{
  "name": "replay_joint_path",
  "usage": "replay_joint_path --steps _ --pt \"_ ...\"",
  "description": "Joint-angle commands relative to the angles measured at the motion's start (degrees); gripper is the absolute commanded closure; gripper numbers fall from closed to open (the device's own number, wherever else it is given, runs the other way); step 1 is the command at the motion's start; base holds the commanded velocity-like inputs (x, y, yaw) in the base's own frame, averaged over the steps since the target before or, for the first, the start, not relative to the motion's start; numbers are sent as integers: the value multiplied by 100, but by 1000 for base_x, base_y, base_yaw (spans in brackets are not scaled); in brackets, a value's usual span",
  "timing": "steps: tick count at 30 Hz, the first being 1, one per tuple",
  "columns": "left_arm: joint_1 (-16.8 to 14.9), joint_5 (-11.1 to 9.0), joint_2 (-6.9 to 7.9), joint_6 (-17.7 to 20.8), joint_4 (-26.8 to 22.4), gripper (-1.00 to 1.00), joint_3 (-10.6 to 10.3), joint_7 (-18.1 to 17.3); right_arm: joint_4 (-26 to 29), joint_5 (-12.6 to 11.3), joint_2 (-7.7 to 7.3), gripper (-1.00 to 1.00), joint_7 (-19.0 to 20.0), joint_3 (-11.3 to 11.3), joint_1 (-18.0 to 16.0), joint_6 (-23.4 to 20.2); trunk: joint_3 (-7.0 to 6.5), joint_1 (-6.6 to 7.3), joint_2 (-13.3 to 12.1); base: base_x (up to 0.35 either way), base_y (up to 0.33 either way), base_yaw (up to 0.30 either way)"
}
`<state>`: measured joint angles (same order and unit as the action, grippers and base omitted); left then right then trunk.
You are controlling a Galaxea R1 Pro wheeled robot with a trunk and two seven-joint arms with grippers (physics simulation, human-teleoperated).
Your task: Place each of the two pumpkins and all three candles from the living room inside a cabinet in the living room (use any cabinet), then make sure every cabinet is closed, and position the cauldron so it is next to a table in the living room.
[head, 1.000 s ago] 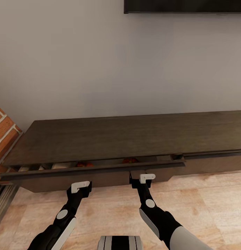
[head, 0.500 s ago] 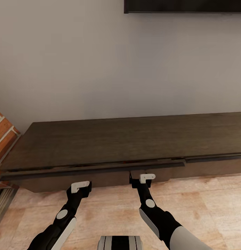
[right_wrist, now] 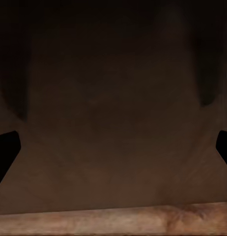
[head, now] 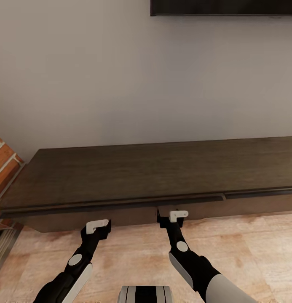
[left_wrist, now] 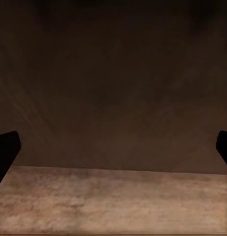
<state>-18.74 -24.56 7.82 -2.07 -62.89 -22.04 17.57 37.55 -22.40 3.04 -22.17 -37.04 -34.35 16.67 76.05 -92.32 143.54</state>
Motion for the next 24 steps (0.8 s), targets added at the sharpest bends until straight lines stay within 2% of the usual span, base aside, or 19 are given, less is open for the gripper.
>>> replay_joint_path --steps 1,14,16,18,20,22,23,24 --pt "-6 -58 9 -22 -4 -100 -29 45 -6 -61 -4 -100 -33 -40 -8 38 4 2 2 -150 0 0" --pt "-4 -82 -5 72 -16 -100 -13 33 24 -91 -24 -100 -30 -33 -9 -56 4 2 2 -309 0 0" --pt "-5 -102 -21 181 -34 -100 -15 30 35 -113 -33 -100 -27 -29 -7 -64 4 2 2 -328 0 0" --pt "-6 -130 -23 529 -69 -100 13 28 45 -143 -31 -100 -17 -20 -5 -117 4 2 2 -316 0 0" --pt "-6 -255 -15 988 -102 -100 49 28 128 -158 -12 -100 -10 -14 -6 -370 4 2 2 -152 0 0" --pt "-7 -533 11 1419 -113 -100 67 28 204 -207 -4 -100 -7 -8 -3 -779 4 2 2 -50 0 0" --pt "-7 -703 20 1588 -113 -100 77 26 218 -288 -4 -100 -7 -7 -2 -953 4 2 2 -25 0 0" --pt "-7 -1005 33 1868 -84 -100 110 24 231 -515 -5 -100 -7 -6 -2 -1186 4 2 2 -13 0 0"
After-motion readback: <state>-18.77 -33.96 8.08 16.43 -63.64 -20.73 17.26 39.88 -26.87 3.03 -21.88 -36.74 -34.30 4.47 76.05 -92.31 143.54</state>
